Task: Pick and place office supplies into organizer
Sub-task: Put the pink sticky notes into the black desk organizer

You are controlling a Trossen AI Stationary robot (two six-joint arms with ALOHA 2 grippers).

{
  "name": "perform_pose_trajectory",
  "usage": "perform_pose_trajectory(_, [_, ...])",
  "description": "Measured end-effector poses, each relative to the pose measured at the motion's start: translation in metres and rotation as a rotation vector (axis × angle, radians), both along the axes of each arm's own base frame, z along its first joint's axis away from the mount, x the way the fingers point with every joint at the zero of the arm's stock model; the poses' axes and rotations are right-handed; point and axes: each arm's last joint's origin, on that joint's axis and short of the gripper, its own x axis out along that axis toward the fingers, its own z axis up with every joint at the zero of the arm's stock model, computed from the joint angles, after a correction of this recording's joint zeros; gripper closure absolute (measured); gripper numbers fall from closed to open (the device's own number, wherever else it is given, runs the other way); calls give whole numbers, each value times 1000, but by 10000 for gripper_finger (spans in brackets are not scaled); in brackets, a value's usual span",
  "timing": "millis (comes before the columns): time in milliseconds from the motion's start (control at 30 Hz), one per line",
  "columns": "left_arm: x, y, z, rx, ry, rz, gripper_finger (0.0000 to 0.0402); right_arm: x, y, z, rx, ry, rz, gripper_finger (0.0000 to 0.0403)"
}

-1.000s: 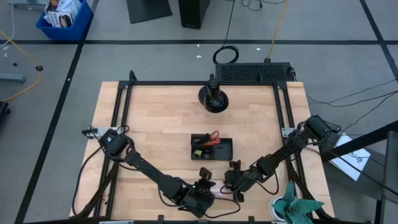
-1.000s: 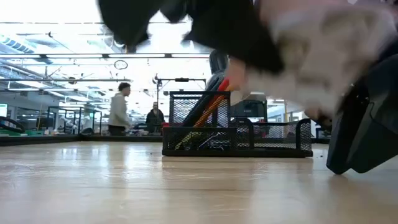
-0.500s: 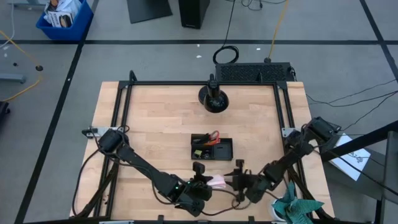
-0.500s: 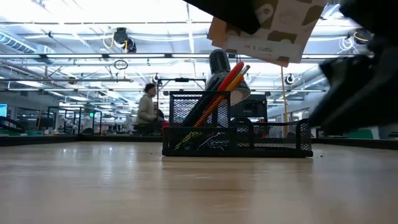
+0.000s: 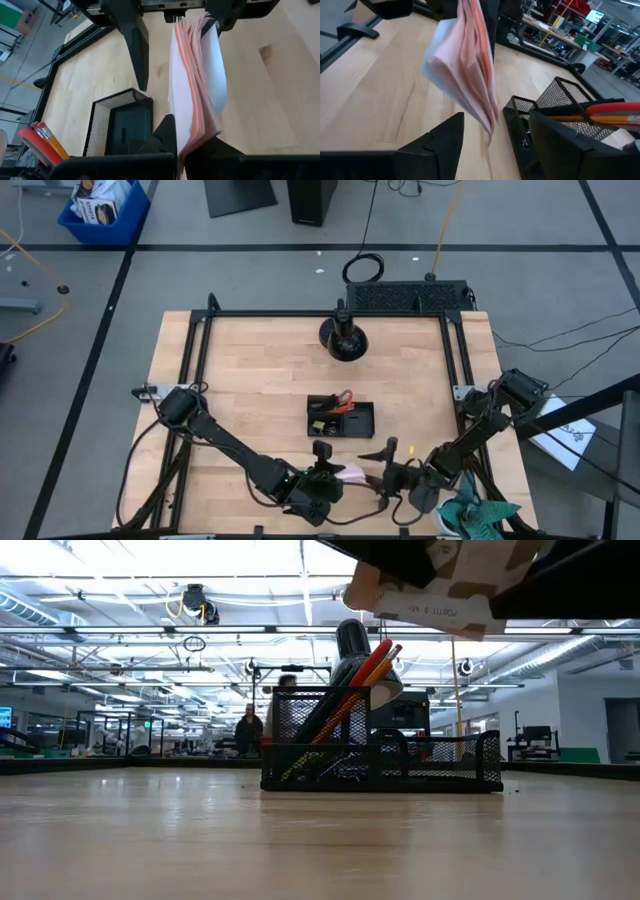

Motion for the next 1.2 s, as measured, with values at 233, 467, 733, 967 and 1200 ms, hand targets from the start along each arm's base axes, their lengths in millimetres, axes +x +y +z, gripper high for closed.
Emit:
perform_pose_trajectory(233, [1,2,0,-2,3,4,394,0,3,3,-15,-16,18,208])
perform_pose_trajectory(467, [2,3,-1,-12,10,-1,389,0,6,9,-27,-50,43,255])
perform_pose_trajectory(733, [4,5,-6,-45,39,-19,385,4,8,11,5,-47,134,386])
perform_pose_trajectory(967, [4,4,-6,-68,54,-46,382,3,7,9,-13,-28,132,398])
perform_pose_trajectory(1200, [-3,-4,-5,-7,65,-75,381,2,3,10,-41,5,110,400])
